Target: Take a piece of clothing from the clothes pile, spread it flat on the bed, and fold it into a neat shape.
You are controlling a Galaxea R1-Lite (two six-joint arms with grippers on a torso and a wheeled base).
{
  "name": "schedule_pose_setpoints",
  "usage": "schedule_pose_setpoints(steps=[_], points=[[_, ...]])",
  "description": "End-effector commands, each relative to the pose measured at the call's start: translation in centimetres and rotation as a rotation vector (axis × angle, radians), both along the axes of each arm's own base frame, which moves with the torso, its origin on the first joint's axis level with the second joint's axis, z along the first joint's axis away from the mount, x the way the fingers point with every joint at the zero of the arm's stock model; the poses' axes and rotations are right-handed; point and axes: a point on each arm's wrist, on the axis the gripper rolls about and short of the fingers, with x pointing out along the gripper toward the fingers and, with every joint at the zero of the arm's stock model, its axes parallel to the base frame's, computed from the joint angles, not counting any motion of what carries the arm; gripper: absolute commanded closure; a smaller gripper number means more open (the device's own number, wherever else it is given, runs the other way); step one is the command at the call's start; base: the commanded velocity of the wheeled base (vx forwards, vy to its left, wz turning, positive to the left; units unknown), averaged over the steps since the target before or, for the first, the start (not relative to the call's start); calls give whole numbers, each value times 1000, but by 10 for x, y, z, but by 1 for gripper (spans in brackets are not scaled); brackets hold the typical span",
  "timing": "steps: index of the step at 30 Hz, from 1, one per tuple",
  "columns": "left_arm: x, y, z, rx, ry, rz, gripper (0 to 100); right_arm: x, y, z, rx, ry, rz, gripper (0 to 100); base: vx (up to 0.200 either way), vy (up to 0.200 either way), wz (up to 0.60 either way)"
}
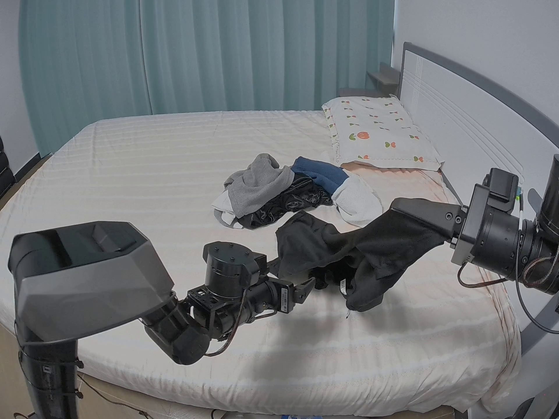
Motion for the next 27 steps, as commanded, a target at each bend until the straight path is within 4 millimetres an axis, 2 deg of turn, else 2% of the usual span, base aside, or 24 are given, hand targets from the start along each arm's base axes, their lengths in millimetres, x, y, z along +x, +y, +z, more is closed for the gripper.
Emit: schedule_pose_setpoints(steps=[1, 5, 8, 11, 19, 23, 27], points=[[21, -16, -29, 13, 4, 21, 0, -1, -1, 1, 4, -6, -1, 100, 0, 0, 0], [45, -27, -38, -2, -48, 95, 0, -3, -3, 3, 9, -12, -3, 100, 0, 0, 0], [54, -32, -40, -16, -65, 113, 0, -3, -3, 3, 10, -13, -4, 100, 0, 0, 0], [66, -36, -52, -20, -71, 122, 0, -4, -4, 7, 19, -27, -6, 100, 0, 0, 0], [89, -30, -83, 6, -38, 183, 0, -5, -13, 27, 66, -104, -46, 100, 0, 0, 0], [103, -32, -83, -49, -57, 271, 0, -3, -17, 25, 61, -98, -64, 100, 0, 0, 0], [103, -29, -85, -35, -26, 296, 0, 3, -21, 22, 52, -88, -89, 100, 0, 0, 0]])
